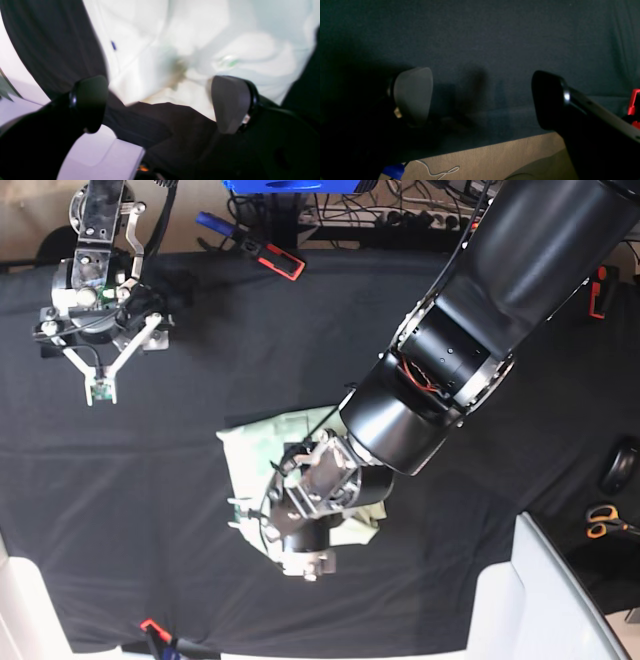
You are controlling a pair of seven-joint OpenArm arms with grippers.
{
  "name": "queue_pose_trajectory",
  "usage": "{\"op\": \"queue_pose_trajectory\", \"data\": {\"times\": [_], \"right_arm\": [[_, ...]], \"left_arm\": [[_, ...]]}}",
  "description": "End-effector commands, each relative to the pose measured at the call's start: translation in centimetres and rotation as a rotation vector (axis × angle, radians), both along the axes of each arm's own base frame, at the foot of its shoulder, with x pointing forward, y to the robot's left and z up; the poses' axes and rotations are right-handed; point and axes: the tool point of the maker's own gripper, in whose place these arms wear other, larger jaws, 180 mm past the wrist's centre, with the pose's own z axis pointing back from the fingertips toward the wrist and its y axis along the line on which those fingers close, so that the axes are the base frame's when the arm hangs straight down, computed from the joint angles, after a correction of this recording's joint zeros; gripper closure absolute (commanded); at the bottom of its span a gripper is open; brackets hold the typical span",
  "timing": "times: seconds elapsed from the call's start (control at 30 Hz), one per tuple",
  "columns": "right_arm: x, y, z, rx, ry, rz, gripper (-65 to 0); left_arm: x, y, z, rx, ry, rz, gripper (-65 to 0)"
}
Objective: Fold the T-shirt properly
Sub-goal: 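Press and flatten the bundle with the left gripper, then open the left gripper and raise it off the folded shirt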
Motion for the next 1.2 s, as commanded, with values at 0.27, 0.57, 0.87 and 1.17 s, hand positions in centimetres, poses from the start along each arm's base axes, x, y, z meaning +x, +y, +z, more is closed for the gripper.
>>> {"op": "queue_pose_trajectory", "data": {"times": [0.27,0.57,0.87,1.17], "right_arm": [[1.0,-0.1,0.9,-0.01,-0.039,0.001,-59.5],[2.1,0.3,0.6,-0.005,-0.098,0.036,-59.5],[2.2,3.3,-0.8,0.072,-0.052,0.226,-58.0],[2.9,4.7,-0.5,0.101,-0.05,0.328,0.0]], "left_arm": [[5.2,-2.0,9.6,-0.122,-0.232,0.058,-65.0],[-0.3,-0.7,8.3,-0.281,-0.213,0.232,-47.9],[-3.3,5.5,5.9,-0.362,-0.212,0.407,0.0],[-6.0,6.4,4.4,-0.38,-0.193,0.413,0.0]]}}
